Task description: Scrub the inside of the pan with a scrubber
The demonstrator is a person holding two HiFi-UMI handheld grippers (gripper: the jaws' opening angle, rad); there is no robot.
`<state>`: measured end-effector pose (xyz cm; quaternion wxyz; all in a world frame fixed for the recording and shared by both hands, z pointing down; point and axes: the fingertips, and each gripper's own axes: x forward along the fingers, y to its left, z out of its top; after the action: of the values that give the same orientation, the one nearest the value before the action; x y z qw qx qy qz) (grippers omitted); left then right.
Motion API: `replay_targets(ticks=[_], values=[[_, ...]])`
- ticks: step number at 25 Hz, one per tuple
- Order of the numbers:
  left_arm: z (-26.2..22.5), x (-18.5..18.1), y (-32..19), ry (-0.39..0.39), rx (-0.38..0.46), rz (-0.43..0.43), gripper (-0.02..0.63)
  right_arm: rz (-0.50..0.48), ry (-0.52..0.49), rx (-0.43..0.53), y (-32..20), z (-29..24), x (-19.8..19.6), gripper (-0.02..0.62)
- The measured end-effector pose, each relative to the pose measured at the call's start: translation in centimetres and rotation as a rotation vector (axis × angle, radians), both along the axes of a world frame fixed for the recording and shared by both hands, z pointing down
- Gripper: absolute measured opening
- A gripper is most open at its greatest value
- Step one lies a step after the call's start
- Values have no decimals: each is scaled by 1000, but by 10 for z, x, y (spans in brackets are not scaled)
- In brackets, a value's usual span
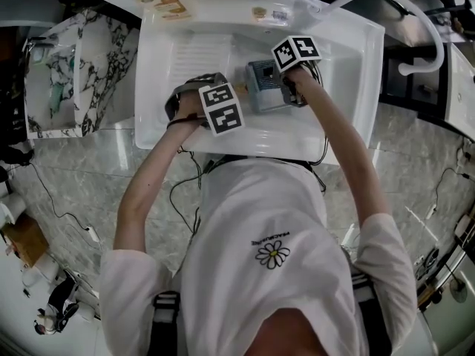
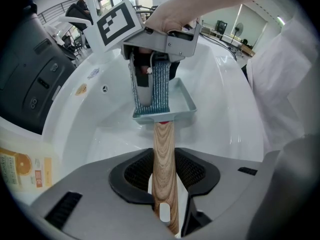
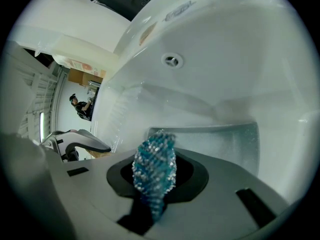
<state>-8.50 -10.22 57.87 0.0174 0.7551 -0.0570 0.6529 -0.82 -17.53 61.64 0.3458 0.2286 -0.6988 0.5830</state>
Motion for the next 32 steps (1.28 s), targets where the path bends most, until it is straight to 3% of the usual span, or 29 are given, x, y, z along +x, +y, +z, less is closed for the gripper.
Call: replay_targets(ticks=[5,12,19,32], values=[[-1,-1,-2,-1,2,1,143,16,110,41,-12,3,58,67],[-3,0,-1,7,4,1,143,51,288,16,-5,35,125,67],[-3,1,-1,5,6,-1,143,35,355,-12,5,56,139,67],[-3,1,-3,5,17,-2,141,-42,366,-3,6,61,124,67]])
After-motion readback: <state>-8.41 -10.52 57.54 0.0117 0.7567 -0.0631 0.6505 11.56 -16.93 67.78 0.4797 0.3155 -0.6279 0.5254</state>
